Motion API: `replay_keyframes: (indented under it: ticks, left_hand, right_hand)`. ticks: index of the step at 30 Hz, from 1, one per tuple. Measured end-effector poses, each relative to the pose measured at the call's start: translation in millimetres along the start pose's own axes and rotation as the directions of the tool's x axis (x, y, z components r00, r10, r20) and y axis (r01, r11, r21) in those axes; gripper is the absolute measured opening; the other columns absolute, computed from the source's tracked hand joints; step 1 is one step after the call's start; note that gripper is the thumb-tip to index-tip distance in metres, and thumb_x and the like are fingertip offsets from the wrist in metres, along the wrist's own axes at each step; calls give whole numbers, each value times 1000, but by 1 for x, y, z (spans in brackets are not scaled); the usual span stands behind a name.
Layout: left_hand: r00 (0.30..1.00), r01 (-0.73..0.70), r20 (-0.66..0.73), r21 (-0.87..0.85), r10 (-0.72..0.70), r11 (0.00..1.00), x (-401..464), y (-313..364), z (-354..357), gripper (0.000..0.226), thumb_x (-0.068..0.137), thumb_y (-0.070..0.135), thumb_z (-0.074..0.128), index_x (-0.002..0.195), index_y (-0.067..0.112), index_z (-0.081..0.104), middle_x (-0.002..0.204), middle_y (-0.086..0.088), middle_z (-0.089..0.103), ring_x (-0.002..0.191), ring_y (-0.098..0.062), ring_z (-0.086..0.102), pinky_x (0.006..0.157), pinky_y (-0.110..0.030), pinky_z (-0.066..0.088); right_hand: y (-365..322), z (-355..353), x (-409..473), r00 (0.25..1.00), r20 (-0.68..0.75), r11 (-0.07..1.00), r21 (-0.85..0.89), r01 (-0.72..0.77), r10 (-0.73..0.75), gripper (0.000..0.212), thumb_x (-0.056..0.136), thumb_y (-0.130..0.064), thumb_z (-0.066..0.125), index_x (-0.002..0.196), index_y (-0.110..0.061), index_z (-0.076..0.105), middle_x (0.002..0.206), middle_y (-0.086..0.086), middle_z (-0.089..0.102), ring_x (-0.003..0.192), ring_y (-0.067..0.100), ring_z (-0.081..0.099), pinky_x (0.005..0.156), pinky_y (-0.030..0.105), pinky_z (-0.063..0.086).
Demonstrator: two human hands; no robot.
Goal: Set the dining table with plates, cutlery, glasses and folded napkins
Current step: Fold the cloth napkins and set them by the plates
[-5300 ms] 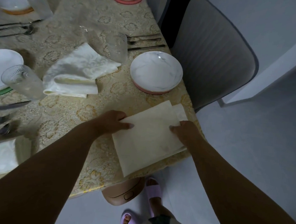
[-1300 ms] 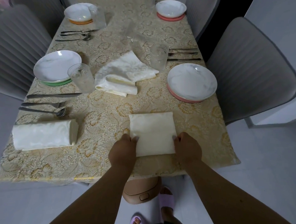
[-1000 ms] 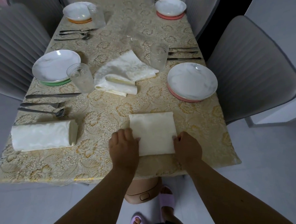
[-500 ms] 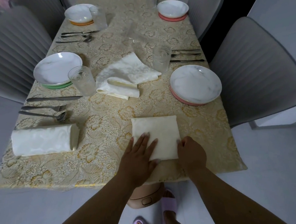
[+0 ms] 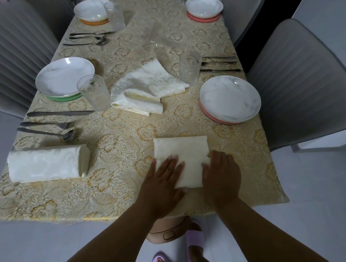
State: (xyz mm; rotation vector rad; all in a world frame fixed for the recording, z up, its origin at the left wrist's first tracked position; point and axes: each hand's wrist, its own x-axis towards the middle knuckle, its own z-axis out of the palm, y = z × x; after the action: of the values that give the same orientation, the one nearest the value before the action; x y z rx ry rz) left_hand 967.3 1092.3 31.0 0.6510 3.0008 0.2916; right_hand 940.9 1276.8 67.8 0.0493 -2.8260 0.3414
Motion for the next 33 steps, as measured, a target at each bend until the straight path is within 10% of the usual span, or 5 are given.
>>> replay_keyframes:
  ticks: [5, 10, 15, 21, 33]
  left_hand:
    - [999, -45, -14, 7, 45, 999, 2, -8, -3, 69, 96, 61, 17, 147, 17, 33, 154, -6, 32, 144, -21, 26, 111, -51, 18]
    - [994, -106, -9, -55, 106, 993, 0, -29, -4, 72, 88, 54, 41, 150, 20, 29, 157, -3, 24, 146, -15, 13, 115, -43, 11]
    - [997, -36, -81, -340, 9, 940, 1, -35, -16, 74, 73, 35, 45, 145, 20, 38, 151, 6, 30, 141, -4, 20, 118, -20, 1]
    - [875, 356, 31, -718, -483, 598, 16, -31, -40, 24, 90, 37, 58, 110, 29, 67, 102, 15, 68, 95, -11, 65, 84, -32, 53]
    - [627, 644, -75, -510, -775, 570, 63, -20, -39, 34, 98, 45, 43, 91, 13, 55, 74, 2, 58, 67, -18, 56, 57, -28, 37]
  right_hand:
    - [-9, 12, -7, 867, 315, 883, 398, 249, -387, 70, 96, -59, 21, 128, -7, 56, 130, 8, 59, 119, 22, 56, 102, 37, 45]
    - [33, 19, -8, 766, 331, 823, 369, 433, -551, 71, 78, -49, 57, 139, -14, 46, 148, 3, 42, 138, 15, 35, 113, 31, 28]
    - [34, 9, 14, 819, 320, 830, 468, 301, -477, 47, 78, -31, 53, 120, -14, 65, 130, 3, 60, 118, 17, 56, 97, 29, 45]
    - [29, -4, 47, 865, 484, 758, 611, -227, -131, 15, 84, -33, 69, 93, -20, 67, 87, -10, 65, 75, 0, 57, 63, 16, 41]
    - [19, 29, 84, 878, 449, 903, 289, -319, 167, 32, 93, -46, 51, 83, -16, 53, 79, -1, 54, 80, 22, 56, 62, 29, 33]
